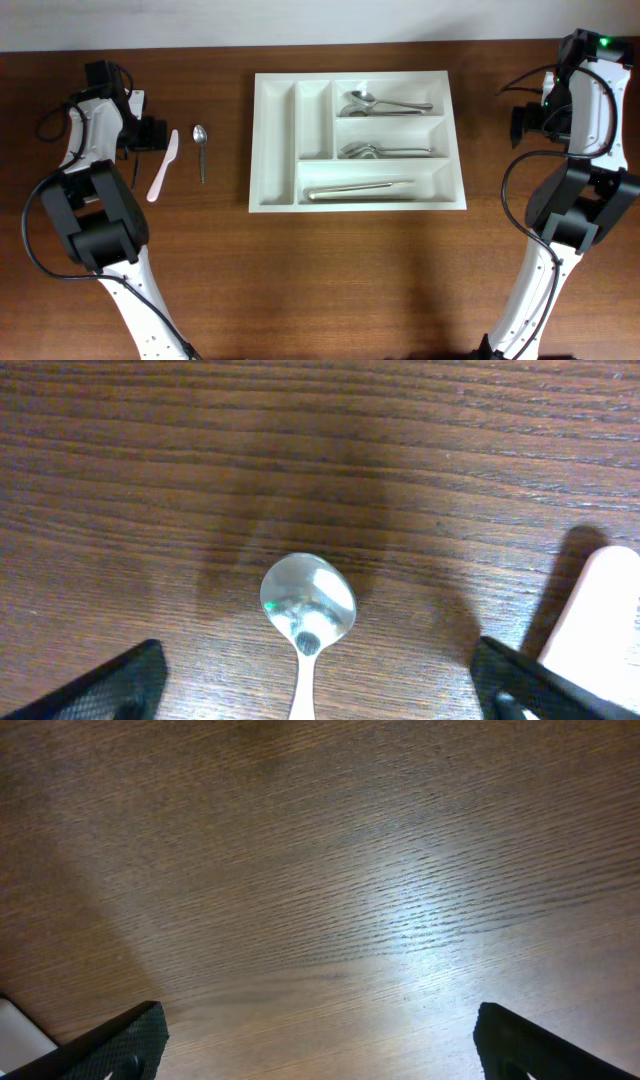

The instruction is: Pack container

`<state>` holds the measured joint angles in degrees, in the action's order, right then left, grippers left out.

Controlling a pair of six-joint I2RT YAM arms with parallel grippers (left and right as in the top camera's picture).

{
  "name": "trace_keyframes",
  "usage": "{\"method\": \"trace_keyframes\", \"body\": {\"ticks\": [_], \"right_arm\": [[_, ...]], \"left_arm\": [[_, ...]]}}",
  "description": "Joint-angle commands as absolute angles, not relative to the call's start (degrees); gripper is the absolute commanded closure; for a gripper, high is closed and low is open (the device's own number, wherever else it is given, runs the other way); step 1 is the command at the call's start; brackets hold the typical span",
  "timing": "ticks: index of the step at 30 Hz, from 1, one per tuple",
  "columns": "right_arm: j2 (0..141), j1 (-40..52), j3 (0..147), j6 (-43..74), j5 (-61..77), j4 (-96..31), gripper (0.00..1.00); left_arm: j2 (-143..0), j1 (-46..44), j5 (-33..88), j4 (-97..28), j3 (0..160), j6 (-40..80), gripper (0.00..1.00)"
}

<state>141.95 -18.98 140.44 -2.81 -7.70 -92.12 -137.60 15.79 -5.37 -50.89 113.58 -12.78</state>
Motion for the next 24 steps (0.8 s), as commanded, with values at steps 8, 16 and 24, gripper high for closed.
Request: {"method": "trace_keyframes", "body": {"ticks": [8, 16, 24], "right_arm": [[139.5, -19.2, 140.5, -2.8, -8.2, -92.1, 0.01], [139.5, -19.2, 140.5, -2.8, -8.2, -92.1, 0.01], [139.5, -19.2, 140.5, -2.8, -8.2, -92.1, 0.01]], "left_arm": [[-139.8, 16.4, -5.3, -49.3, 113.7, -12.7, 0.18], [-139.8, 16.4, -5.4, -47.4, 113.7, -11.8, 0.29], [-139.8, 16.3, -5.3, -46.4, 113.7, -11.0, 0.43]]}}
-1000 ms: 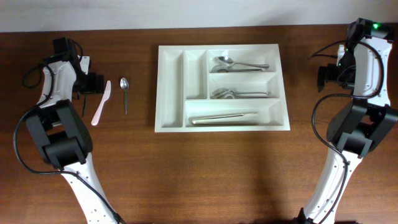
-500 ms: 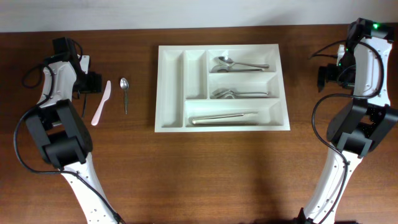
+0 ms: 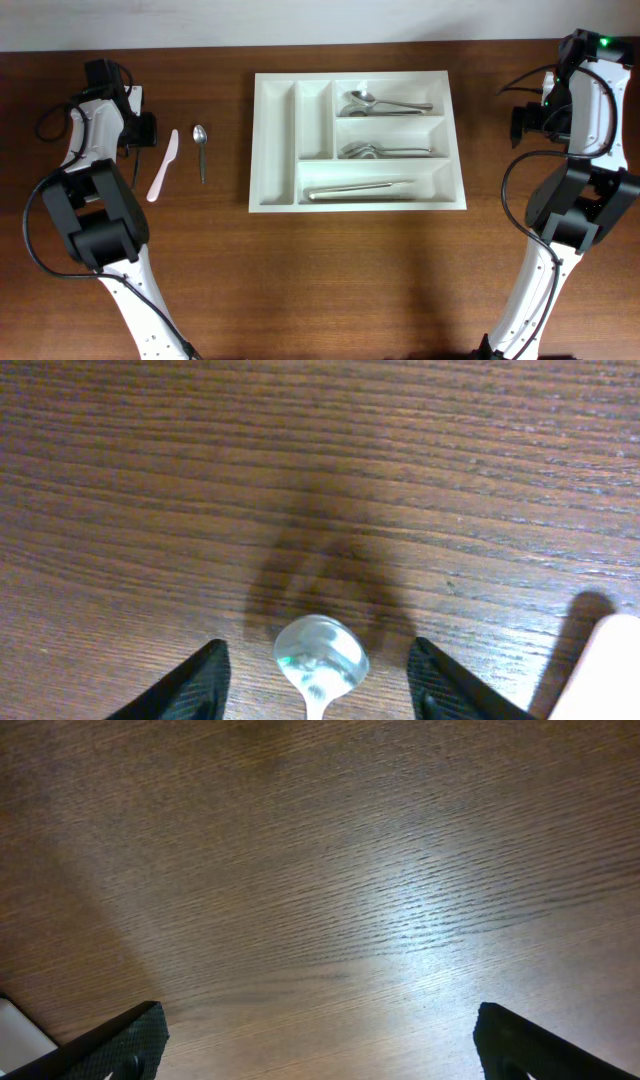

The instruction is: Pack container

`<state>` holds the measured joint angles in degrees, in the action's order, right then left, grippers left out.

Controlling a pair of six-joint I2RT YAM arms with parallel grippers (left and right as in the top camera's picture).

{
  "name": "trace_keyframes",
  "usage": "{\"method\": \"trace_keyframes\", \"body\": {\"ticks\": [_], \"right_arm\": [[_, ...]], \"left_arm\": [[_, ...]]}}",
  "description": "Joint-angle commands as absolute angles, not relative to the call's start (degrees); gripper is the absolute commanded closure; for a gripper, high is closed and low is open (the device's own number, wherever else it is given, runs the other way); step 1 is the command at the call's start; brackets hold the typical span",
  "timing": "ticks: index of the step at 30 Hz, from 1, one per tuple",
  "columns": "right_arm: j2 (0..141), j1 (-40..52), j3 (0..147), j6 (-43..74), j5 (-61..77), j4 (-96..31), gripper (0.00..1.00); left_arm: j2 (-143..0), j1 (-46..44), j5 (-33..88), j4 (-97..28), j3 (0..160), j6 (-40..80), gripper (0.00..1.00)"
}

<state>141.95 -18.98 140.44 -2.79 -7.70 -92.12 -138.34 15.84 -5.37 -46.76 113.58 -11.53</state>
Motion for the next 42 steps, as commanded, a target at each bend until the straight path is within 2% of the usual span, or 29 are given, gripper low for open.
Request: {"method": "trace_keyframes", "body": {"ticks": [1, 7, 35, 37, 39, 42], "right_arm": [[139.5, -19.2, 140.5, -2.8, -8.2, -92.1, 0.01], [139.5, -19.2, 140.5, -2.8, -8.2, -92.1, 0.01], [139.5, -19.2, 140.5, -2.8, -8.2, -92.1, 0.01], [139.5, -19.2, 140.5, -2.8, -8.2, -92.1, 0.01], [139.5, -19.2, 140.5, -2.8, -8.2, -92.1, 0.01], [139.5, -19.2, 140.5, -2.8, -8.2, -92.1, 0.02]], "left_arm": [[-139.8, 16.4, -5.3, -46.4, 113.7, -11.0, 0.45], [-139.8, 16.4, -5.3, -45.8, 113.7, -11.0, 0.53], [-141.9, 16.4, -1.0, -45.5, 113.7, -11.0, 0.55], [-142.2, 16.4, -1.0, -45.6, 113.7, -11.0, 0.56], [-142.3, 16.4, -1.0, -45.6, 113.7, -11.0, 0.62], [-142.3, 16.4, -1.0, -45.6, 113.7, -11.0, 0.62]]}}
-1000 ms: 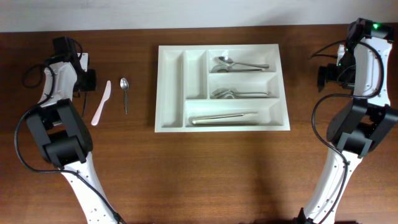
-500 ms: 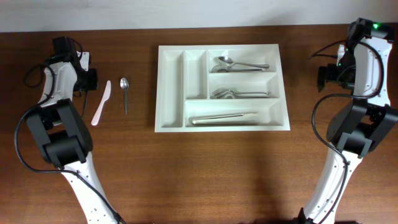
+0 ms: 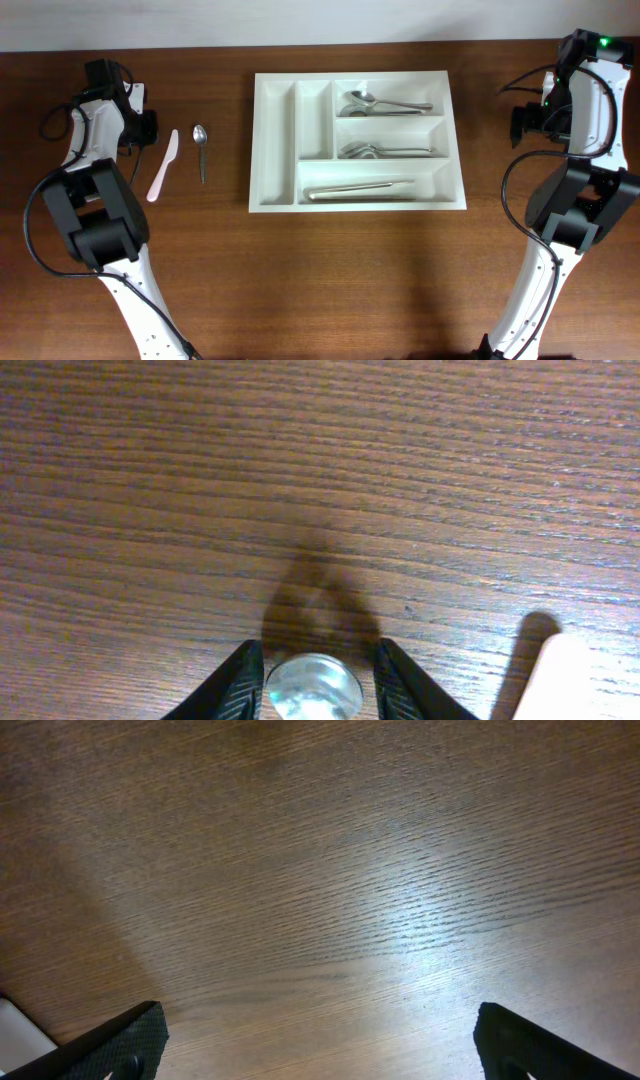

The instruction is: Pack container

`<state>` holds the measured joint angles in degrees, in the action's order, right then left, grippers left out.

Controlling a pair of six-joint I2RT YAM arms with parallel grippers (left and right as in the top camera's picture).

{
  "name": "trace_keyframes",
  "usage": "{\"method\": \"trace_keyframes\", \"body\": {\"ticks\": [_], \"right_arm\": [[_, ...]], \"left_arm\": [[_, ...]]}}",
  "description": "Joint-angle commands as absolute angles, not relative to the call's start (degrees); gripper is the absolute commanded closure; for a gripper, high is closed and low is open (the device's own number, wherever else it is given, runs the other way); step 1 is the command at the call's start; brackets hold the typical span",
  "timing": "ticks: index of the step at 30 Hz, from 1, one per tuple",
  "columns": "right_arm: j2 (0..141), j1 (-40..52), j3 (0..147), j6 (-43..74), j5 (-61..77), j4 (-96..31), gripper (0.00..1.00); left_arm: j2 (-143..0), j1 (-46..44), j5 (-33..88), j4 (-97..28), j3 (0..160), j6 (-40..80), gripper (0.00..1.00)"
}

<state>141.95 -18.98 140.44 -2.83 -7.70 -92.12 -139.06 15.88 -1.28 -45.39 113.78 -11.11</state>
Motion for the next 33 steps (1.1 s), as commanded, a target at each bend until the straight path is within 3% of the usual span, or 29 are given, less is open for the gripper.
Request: {"method": "trace_keyframes", "body": {"ticks": [1, 11, 17, 33], "right_arm": [[139.5, -19.2, 140.5, -2.8, -8.2, -92.1, 0.01], [139.5, -19.2, 140.5, -2.8, -8.2, -92.1, 0.01], [139.5, -19.2, 140.5, -2.8, -8.2, -92.1, 0.01], [139.5, -19.2, 140.5, -2.8, -8.2, -92.1, 0.01]], "left_arm": [[-142.3, 16.4, -1.0, -45.6, 113.7, -11.0, 0.62], [-142.3, 16.3, -1.0, -45.6, 113.7, -11.0, 0.62], [-142.3, 16.4, -1.0, -45.9, 113.7, -11.0, 0.70], [-142.3, 16.4, -1.0, -45.9, 113.7, -11.0, 0.72]]}}
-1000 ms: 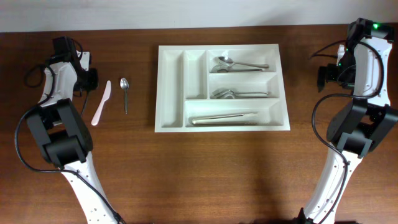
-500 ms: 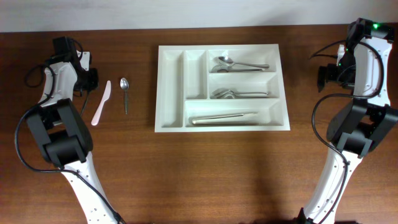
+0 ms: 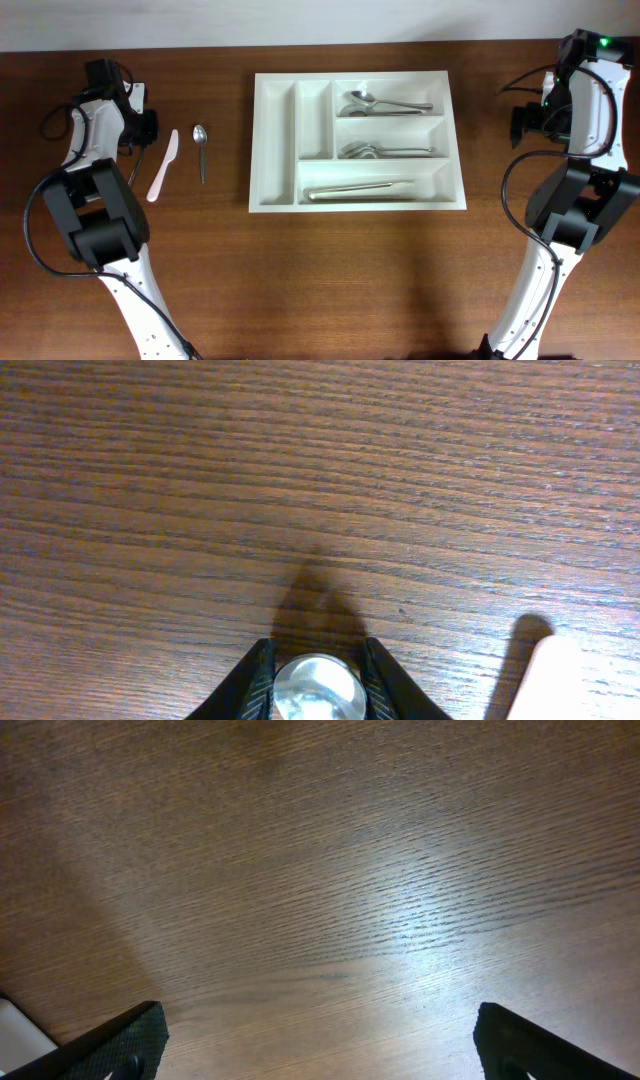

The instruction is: Pack container

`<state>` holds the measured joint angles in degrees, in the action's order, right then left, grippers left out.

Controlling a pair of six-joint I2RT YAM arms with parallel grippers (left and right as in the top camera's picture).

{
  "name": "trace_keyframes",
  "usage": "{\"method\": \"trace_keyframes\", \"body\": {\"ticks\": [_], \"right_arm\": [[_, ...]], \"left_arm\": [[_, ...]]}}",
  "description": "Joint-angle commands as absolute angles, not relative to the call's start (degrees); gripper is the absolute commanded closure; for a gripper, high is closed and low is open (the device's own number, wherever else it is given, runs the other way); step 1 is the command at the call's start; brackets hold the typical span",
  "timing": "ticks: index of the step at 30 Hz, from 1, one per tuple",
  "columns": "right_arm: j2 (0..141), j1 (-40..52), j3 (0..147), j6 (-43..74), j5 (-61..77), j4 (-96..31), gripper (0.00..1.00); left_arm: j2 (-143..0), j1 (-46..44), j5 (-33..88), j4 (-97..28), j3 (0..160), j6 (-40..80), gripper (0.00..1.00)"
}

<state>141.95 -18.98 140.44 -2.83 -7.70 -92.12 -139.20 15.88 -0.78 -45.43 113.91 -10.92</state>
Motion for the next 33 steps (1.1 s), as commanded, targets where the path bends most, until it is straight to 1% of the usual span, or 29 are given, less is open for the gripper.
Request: {"method": "trace_keyframes", "body": {"ticks": [1, 3, 8, 15, 22, 33], "right_arm": [[139.5, -19.2, 140.5, -2.8, -8.2, -92.1, 0.01], [139.5, -19.2, 140.5, -2.8, -8.2, -92.1, 0.01], [139.5, -19.2, 140.5, -2.8, -8.2, -92.1, 0.01], [139.5, -19.2, 140.5, -2.8, -8.2, -92.1, 0.01], [139.5, -19.2, 140.5, -2.8, -8.2, -92.1, 0.01], [139.5, -19.2, 140.5, -2.8, -8.2, -92.1, 0.01]], "left_arm": [[-142.3, 16.4, -1.0, -45.9, 113.7, -11.0, 0.71], [-142.3, 16.4, -1.0, -45.9, 113.7, -11.0, 0.70], [-142.3, 16.3, -1.0, -46.2, 113.7, -11.0, 0.72], [-142.2, 16.3, -1.0, -48.4, 114.4, -11.0, 0.72], [-142.2, 16.3, -1.0, -49.7, 115.2, -11.0, 0.76], [-142.1, 16.3, -1.1, -50.9, 116.4, -11.3, 0.76]]}}
